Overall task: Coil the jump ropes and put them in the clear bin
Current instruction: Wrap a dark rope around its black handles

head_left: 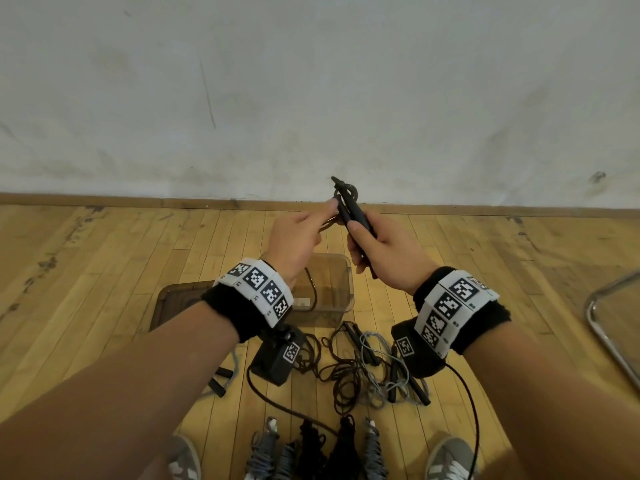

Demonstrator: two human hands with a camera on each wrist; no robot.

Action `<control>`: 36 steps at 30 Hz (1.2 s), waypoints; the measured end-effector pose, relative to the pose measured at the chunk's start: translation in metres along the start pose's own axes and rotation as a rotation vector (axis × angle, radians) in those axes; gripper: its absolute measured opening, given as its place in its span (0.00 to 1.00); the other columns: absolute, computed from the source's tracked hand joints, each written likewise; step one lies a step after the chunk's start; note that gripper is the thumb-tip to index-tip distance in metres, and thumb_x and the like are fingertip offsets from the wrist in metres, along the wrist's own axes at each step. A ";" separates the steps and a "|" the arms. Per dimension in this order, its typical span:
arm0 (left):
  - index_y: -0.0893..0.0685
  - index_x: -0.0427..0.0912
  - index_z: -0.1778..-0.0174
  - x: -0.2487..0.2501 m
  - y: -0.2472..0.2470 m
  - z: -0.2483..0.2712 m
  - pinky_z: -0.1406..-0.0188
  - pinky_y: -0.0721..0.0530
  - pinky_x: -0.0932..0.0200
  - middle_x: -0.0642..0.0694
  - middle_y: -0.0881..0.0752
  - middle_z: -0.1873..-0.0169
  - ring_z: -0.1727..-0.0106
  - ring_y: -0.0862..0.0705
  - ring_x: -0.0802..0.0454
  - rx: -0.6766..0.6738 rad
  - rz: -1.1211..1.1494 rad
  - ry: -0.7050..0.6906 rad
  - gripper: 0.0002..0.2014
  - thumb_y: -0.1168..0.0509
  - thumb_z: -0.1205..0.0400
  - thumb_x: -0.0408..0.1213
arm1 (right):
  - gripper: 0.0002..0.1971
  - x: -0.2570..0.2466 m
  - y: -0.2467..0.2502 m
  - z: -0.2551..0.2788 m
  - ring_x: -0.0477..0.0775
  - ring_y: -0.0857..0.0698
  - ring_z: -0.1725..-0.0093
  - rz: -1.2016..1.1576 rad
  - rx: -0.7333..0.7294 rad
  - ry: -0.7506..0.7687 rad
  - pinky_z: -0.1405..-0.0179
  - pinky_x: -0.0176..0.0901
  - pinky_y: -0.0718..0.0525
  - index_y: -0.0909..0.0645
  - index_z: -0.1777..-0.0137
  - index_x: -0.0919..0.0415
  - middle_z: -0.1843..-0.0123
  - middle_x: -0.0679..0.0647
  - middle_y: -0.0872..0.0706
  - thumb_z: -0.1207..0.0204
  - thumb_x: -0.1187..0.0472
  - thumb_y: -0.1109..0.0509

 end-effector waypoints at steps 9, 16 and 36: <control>0.07 0.40 0.42 0.009 -0.002 0.010 0.20 0.30 0.33 0.49 0.16 0.53 0.30 0.19 0.34 0.020 0.076 -0.037 0.11 0.28 0.15 0.41 | 0.11 0.006 -0.006 0.010 0.51 0.09 0.64 -0.326 -0.081 -0.130 0.58 0.46 0.07 0.21 0.31 0.58 0.54 0.59 0.11 0.09 0.59 0.39; 0.07 0.39 0.42 0.018 -0.001 0.011 0.47 0.15 0.47 0.70 0.34 0.79 0.70 0.12 0.55 -0.025 -0.038 -0.077 0.12 0.32 0.12 0.42 | 0.09 0.003 0.002 0.008 0.47 0.21 0.77 -0.064 -0.020 -0.025 0.75 0.41 0.19 0.21 0.41 0.62 0.65 0.54 0.17 0.09 0.58 0.40; 0.11 0.47 0.54 0.037 -0.022 0.010 0.70 0.33 0.63 0.54 0.17 0.68 0.70 0.25 0.60 -0.256 -0.800 -0.467 0.15 0.39 0.09 0.48 | 0.11 0.017 0.007 0.001 0.45 0.21 0.68 0.757 -0.089 -0.013 0.70 0.41 0.29 0.13 0.42 0.47 0.66 0.45 0.18 0.13 0.45 0.35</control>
Point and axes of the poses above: each hand's wrist, its own z-axis away from the middle knuckle, its own y-axis out of the back of the hand, x = y × z, the point moved 9 cm from there along -z, towards the middle knuckle
